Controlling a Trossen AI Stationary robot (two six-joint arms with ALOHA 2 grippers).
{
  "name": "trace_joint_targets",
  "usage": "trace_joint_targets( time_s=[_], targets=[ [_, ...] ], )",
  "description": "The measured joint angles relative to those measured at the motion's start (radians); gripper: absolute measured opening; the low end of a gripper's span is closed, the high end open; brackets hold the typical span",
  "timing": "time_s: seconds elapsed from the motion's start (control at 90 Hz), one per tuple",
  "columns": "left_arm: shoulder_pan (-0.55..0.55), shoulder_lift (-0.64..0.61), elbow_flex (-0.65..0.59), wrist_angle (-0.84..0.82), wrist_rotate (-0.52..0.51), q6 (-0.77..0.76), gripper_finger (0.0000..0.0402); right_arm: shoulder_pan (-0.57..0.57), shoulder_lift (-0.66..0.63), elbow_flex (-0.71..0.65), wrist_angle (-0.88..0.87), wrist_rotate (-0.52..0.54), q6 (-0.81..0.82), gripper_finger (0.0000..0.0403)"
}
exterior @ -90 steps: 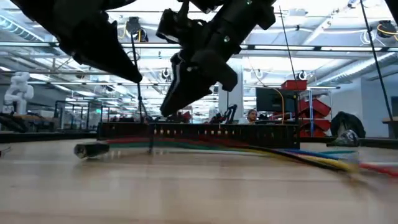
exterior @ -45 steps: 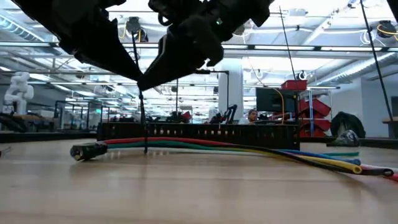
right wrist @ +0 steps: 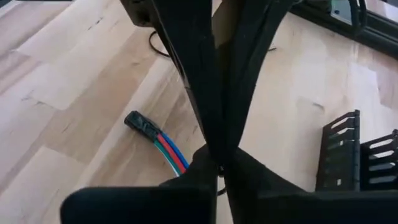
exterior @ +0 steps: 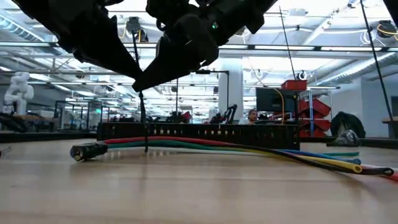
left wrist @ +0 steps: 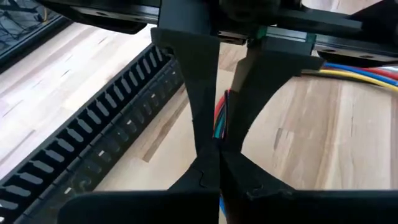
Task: Ziptie cables
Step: Wrap the black zip tie on the cables
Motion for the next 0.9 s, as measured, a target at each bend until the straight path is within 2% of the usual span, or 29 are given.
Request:
trace_joint_targets(
  time_s=[0.167, 0.544, 0.756, 0.9],
  targets=[
    [-0.018, -0.011, 0.000, -0.006, -0.022, 0.000, 0.0000, -0.009, 0.000, -0.006, 0.010, -0.005, 0.009, 0.0002],
    [-0.065, -0.102, -0.002, -0.027, 0.003, 0.052, 0.0000, -0.013, -0.006, -0.005, 0.018, -0.020, 0.023, 0.0002],
    [-0.069, -0.107, -0.009, -0.030, -0.004, 0.045, 0.0000, -0.013, -0.003, -0.006, 0.013, -0.009, 0.023, 0.0001],
    [-0.080, -0.113, -0.013, 0.002, -0.004, 0.042, 0.0025, -0.015, 0.002, -0.014, -0.031, 0.025, 0.024, 0.0001]
  ],
)
